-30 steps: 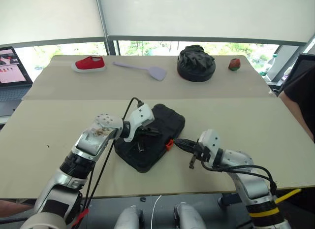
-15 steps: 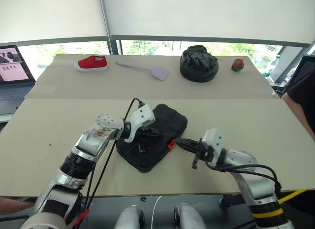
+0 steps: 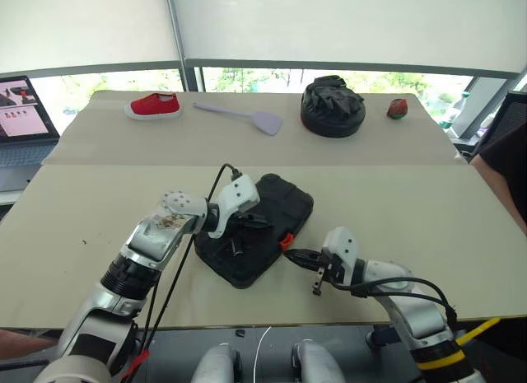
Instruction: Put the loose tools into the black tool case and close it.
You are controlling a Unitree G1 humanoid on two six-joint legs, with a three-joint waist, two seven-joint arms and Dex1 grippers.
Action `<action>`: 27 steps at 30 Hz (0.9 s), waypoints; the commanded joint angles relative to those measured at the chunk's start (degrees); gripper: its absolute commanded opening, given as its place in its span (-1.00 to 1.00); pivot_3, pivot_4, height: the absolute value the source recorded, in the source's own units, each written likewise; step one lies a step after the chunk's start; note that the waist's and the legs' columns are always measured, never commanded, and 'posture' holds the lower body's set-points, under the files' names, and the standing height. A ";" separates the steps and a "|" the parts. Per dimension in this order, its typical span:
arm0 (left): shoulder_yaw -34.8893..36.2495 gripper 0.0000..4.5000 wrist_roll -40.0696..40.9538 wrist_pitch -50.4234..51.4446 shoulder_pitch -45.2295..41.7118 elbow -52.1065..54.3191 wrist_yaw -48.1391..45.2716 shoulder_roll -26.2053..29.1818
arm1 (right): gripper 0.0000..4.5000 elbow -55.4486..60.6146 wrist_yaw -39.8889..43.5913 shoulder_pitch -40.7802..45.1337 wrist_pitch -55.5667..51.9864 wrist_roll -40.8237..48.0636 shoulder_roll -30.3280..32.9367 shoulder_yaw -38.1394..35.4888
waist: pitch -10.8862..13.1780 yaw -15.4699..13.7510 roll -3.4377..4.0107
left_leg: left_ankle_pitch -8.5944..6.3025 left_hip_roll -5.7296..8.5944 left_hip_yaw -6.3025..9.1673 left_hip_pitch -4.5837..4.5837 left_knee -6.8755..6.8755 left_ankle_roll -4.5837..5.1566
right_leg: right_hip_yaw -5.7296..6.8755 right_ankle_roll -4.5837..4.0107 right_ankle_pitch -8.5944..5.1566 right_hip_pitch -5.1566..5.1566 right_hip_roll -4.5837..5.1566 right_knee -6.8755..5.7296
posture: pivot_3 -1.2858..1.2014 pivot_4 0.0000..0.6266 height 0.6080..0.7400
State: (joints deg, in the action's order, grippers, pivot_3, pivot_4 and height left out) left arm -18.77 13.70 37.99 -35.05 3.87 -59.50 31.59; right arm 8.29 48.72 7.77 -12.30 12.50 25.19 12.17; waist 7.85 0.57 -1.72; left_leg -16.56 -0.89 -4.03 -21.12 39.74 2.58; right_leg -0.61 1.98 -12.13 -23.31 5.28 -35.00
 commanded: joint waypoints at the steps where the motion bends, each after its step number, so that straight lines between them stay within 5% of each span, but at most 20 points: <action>1: -4.61 -0.97 -2.14 4.55 3.07 -3.18 -0.35 1.12 | -1.00 -0.04 -0.12 2.85 3.21 -0.02 -0.65 -0.92 | 0.00 0.09 0.00 | 0.00 0.00 0.00 0.00 0.00 0.00 | -0.01 0.00 0.00 0.00 -0.01 0.00 | 0.03 -0.52 1.00; 12: -5.00 -0.97 -1.78 5.30 4.38 -3.62 -0.53 1.02 | -1.00 -2.37 0.91 5.13 4.15 -0.94 -1.22 -0.50 | 0.00 0.15 0.01 | 0.00 -0.02 0.01 0.03 0.00 0.00 | -0.02 -0.02 -0.01 0.00 -0.03 -0.01 | 0.03 -0.52 1.00; 16: 2.51 -0.97 2.67 0.25 6.34 -2.31 0.53 -1.26 | -1.00 0.68 3.24 2.91 3.42 0.36 1.68 -1.85 | -0.01 0.15 0.05 | 0.00 -0.02 0.00 0.02 -0.01 0.00 | -0.02 -0.02 -0.01 0.00 0.01 0.01 | 0.03 -0.52 1.00; 20: 13.25 -0.48 9.26 -8.08 9.45 2.33 -1.37 -1.95 | -1.00 4.76 5.34 0.48 -0.29 4.94 5.55 -5.73 | 0.02 0.06 0.07 | 0.00 -0.01 0.01 -0.30 -0.04 0.00 | -0.02 -0.02 0.00 -0.38 0.10 -0.02 | 0.03 -0.52 1.00; 27: 29.31 0.65 11.79 -13.90 21.49 6.15 -1.85 8.41 | -0.04 3.83 11.08 -3.13 6.29 8.04 14.05 -15.37 | 0.30 0.31 0.13 | 0.03 -0.02 0.01 -1.00 -0.03 -0.05 | 0.03 -0.09 0.07 -1.05 0.09 -0.02 | 0.03 -0.52 1.00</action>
State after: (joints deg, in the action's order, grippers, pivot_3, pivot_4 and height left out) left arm 6.49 24.59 26.27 -15.80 8.48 -61.24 38.94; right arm 11.95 58.34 4.62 -10.11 19.35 38.24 0.11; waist 8.15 0.88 -1.59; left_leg -16.55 -0.91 -4.05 -22.12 39.70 2.55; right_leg -0.59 1.90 -12.06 -24.37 5.40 -35.00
